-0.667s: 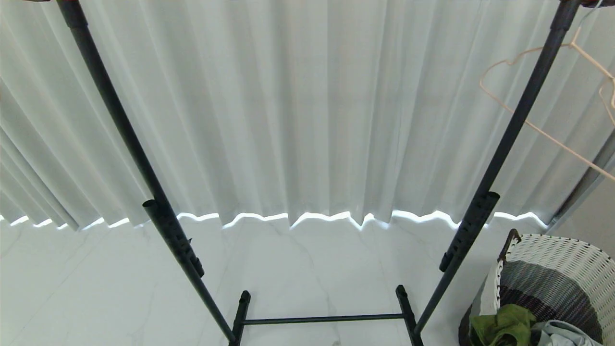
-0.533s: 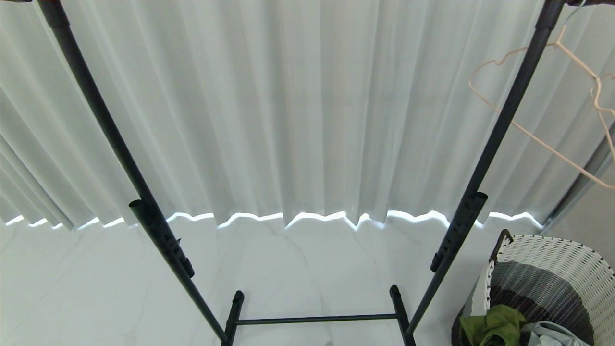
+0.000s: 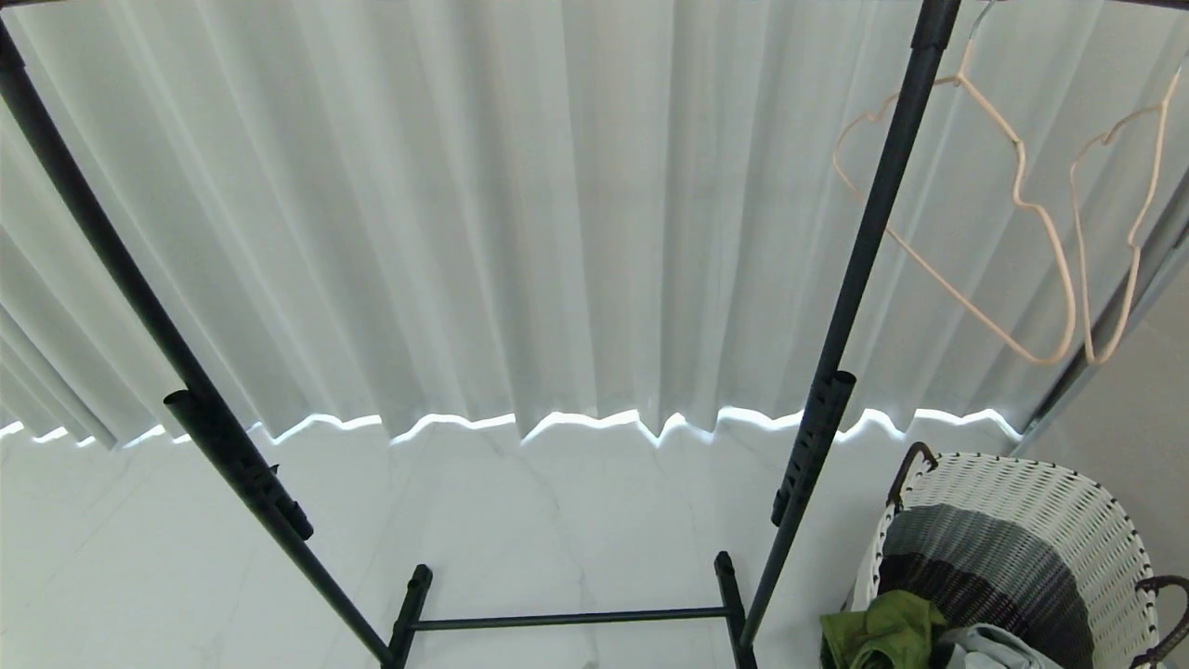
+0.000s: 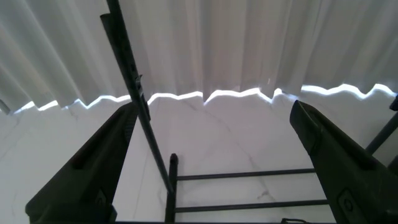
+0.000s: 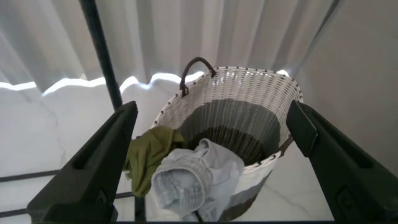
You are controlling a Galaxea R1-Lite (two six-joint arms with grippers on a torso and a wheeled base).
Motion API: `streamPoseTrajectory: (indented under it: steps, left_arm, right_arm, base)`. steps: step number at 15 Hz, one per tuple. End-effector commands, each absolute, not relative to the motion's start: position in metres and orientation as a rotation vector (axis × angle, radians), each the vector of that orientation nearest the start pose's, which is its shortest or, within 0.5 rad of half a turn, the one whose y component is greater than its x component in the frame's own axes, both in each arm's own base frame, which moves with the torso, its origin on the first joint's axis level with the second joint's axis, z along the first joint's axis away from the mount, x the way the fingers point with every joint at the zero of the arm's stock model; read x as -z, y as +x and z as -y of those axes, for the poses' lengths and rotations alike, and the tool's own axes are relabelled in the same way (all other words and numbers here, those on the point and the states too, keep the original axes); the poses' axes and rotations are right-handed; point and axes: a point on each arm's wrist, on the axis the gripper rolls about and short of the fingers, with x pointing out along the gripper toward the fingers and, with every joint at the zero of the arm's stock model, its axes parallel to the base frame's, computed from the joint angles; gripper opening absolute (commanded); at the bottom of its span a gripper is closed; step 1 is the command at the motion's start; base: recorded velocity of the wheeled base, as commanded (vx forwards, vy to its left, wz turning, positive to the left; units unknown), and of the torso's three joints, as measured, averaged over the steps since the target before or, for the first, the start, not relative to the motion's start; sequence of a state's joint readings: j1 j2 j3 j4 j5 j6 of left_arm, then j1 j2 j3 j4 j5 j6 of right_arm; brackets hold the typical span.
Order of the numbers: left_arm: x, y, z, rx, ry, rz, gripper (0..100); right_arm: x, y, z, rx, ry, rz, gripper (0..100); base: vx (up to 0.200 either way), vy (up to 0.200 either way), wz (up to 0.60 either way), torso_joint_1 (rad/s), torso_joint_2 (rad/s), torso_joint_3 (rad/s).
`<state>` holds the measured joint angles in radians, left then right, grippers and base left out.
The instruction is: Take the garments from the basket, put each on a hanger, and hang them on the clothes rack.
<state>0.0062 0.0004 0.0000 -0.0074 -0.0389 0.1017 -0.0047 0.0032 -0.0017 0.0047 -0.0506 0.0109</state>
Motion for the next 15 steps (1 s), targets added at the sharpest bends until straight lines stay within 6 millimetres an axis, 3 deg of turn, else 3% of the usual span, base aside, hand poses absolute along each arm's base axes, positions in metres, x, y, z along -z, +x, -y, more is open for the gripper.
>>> streamPoseTrajectory:
  steps: [1, 3, 7, 11, 13, 15]
  left_arm:
    - [-0.076, -0.023, 0.001, 0.032, 0.101, 0.009, 100]
    - [-0.076, -0.023, 0.001, 0.032, 0.100, 0.009, 100]
    - [-0.076, -0.023, 0.001, 0.032, 0.108, 0.008, 100]
    - [-0.076, -0.023, 0.001, 0.032, 0.106, 0.008, 100]
    - [-0.076, -0.023, 0.001, 0.032, 0.101, 0.008, 100]
    - [-0.076, -0.023, 0.001, 0.032, 0.101, 0.008, 100]
  right_arm:
    - [-0.076, -0.023, 0.001, 0.054, 0.006, -0.004, 100]
    - [-0.076, -0.023, 0.001, 0.052, 0.009, -0.004, 100]
    - [-0.076, -0.023, 0.001, 0.052, 0.006, -0.004, 100]
    - [-0.076, -0.023, 0.001, 0.054, -0.011, 0.006, 100]
    - [-0.111, -0.028, 0.000, -0.035, -0.004, 0.066, 100]
    - [-0.147, -0.016, 0.001, -0.075, -0.057, 0.001, 100]
  base:
    - [0.000, 0.000, 0.00, 0.000, 0.00, 0.000]
    - [0.000, 0.000, 0.00, 0.000, 0.00, 0.000]
    - [-0.200, 0.000, 0.00, 0.004, 0.00, 0.000]
    - [0.000, 0.000, 0.00, 0.000, 0.00, 0.000]
    - [0.000, 0.000, 0.00, 0.000, 0.00, 0.000]
    - [0.000, 0.000, 0.00, 0.000, 0.00, 0.000]
